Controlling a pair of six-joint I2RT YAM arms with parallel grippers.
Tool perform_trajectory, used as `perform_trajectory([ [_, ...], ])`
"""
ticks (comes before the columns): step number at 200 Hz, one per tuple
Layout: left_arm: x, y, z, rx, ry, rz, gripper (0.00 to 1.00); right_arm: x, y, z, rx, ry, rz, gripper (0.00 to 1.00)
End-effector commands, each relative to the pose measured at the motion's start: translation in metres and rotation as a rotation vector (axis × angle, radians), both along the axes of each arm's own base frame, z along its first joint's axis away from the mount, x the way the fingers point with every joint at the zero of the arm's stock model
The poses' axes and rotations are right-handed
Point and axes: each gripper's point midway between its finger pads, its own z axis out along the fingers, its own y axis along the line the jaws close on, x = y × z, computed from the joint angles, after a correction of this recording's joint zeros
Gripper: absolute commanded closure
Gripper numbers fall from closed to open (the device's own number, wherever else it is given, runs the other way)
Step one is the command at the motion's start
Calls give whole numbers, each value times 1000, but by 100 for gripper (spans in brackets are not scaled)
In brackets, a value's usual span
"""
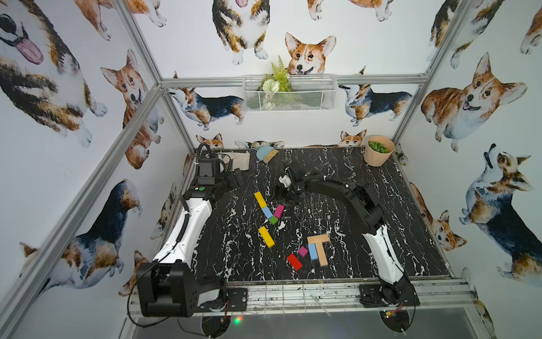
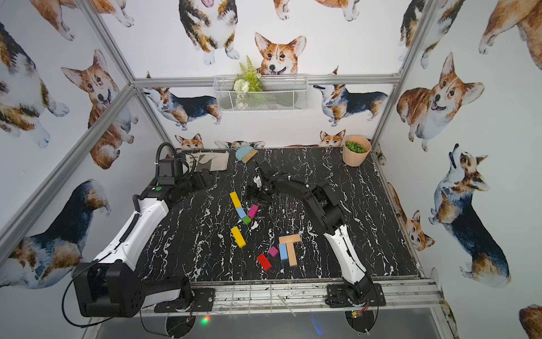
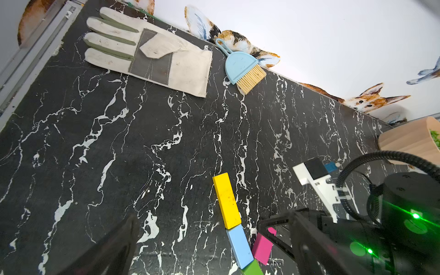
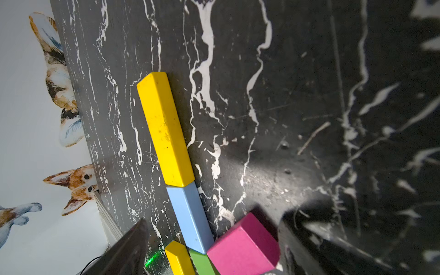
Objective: Assemble the letter v with building blocks
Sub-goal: Assemble the building block at the center of the board, then pick up the building block from the center of the board.
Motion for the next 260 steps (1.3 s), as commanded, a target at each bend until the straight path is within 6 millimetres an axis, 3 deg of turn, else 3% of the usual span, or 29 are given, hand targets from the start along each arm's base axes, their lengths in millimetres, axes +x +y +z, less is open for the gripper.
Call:
perform_trajectory([
  [1,3,0,5,-6,-25,3,0,-2,1,3,1,-8,12,14],
  [124,3,0,5,-9,-26,1,0,-9,-7,4,-18,-16,18,14],
  [162,3,0,5,-8,-28,3,0,-5,-12,14,-37,-57,10,14],
  [191,3,1,6,-7,-29,4,0,-7,-27,24,-91,-118,15,14],
  [225,3,1,6,-9,-26,6,0,-29,-39,40,-229,-254,114,15],
  [260,2,3,10,-4,-29,14,0,-71,-24,49,-369,-397,302,17],
])
